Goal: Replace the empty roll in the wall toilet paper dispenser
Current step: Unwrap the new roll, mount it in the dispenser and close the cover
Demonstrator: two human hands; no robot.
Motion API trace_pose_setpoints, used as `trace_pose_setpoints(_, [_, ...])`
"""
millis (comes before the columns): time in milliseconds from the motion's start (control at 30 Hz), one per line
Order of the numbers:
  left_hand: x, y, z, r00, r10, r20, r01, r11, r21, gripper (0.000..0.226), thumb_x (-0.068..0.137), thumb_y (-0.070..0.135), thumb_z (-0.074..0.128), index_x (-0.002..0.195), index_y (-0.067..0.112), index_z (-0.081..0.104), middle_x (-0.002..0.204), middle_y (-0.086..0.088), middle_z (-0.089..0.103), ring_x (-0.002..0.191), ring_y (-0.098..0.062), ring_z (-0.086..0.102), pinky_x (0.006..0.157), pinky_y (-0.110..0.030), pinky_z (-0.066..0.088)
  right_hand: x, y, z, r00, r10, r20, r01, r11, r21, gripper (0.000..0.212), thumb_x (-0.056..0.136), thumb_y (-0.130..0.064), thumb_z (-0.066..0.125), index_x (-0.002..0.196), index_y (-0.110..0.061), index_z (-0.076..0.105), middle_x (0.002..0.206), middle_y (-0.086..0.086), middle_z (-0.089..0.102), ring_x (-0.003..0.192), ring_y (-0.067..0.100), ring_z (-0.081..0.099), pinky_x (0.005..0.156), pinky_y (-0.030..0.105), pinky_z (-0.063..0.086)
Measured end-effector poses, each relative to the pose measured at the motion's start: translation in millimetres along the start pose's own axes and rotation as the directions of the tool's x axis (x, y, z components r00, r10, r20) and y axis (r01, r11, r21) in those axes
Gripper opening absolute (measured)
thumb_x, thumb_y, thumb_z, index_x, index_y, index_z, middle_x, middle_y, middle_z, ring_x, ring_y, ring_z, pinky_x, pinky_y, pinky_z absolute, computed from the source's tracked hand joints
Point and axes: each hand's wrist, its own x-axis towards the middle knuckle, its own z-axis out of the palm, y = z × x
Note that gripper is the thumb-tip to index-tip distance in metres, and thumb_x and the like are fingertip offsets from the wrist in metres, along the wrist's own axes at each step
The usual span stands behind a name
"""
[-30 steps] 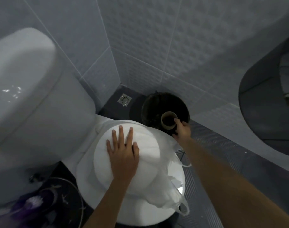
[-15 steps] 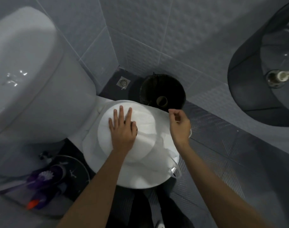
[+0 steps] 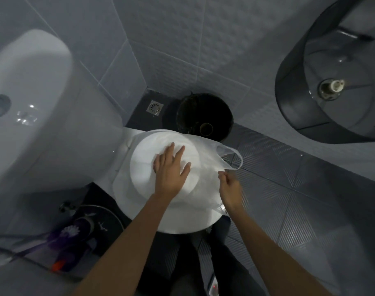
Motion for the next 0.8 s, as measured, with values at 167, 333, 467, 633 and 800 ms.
trace_pose_setpoints(167, [29, 40, 14, 0.964, 0.197, 0.179, -0.222, 0.966, 0.13, 0.071, 0.088, 0.057, 0.049, 0.149, 0.033, 0.021, 0.161, -0.007, 0.008, 0.149, -0.024, 0.006, 0.118, -0.047, 0.001, -16, 31, -5, 0.983, 0.012, 0.184, 0.016, 0.989, -0.148, 0.045, 0.093, -0.049, 0.046, 0.12, -0.016, 0.063, 0.116, 0.0, 0.067, 0.11, 0.018, 0.059, 0.093, 0.031, 0.043])
trace_pose_setpoints(333, [55, 56, 35, 0.88, 0.285, 0.38, -0.407, 0.865, 0.293, 0.075, 0.082, 0.052, 0.062, 0.146, 0.035, 0.028, 0.161, -0.011, -0.003, 0.148, -0.034, -0.005, 0.117, -0.056, 0.002, -35, 42, 6, 0.982, -0.065, 0.178, 0.113, 0.954, -0.278, 0.045, 0.091, -0.044, 0.054, 0.12, -0.011, 0.061, 0.118, 0.004, 0.068, 0.111, 0.022, 0.061, 0.092, 0.029, 0.045])
trace_pose_setpoints(467, [72, 55, 30, 0.869, 0.262, 0.42, -0.43, 0.821, 0.376, 0.03, 0.092, 0.034, 0.053, 0.118, 0.025, 0.065, 0.158, -0.008, 0.022, 0.148, -0.03, 0.007, 0.118, -0.053, 0.002, -46, 39, 16, 0.983, -0.126, 0.131, 0.152, 0.965, -0.214, 0.028, 0.095, -0.033, 0.051, 0.091, -0.008, 0.063, 0.084, 0.006, 0.071, 0.079, 0.021, 0.066, 0.068, 0.031, 0.049])
trace_pose_setpoints(633, [89, 32, -3, 0.986, 0.123, 0.112, -0.135, 0.984, 0.115, 0.022, 0.089, 0.028, 0.059, 0.103, 0.018, 0.072, 0.134, -0.006, 0.053, 0.122, -0.027, 0.044, 0.101, -0.039, 0.036, -54, 42, 41, 0.964, -0.19, 0.185, 0.218, 0.965, -0.143, 0.036, 0.096, -0.038, 0.045, 0.087, -0.009, 0.065, 0.086, 0.006, 0.07, 0.083, 0.021, 0.066, 0.078, 0.041, 0.053])
trace_pose_setpoints(800, [87, 3, -35, 0.99, -0.136, 0.035, 0.135, 0.99, 0.037, 0.019, 0.089, 0.03, 0.061, 0.103, 0.021, 0.071, 0.106, -0.009, 0.066, 0.094, -0.026, 0.061, 0.076, -0.031, 0.045, -61, 38, 71, 0.902, -0.41, 0.137, 0.432, 0.868, -0.246, 0.04, 0.093, -0.044, 0.045, 0.079, -0.014, 0.067, 0.069, 0.003, 0.067, 0.066, 0.021, 0.063, 0.06, 0.036, 0.051])
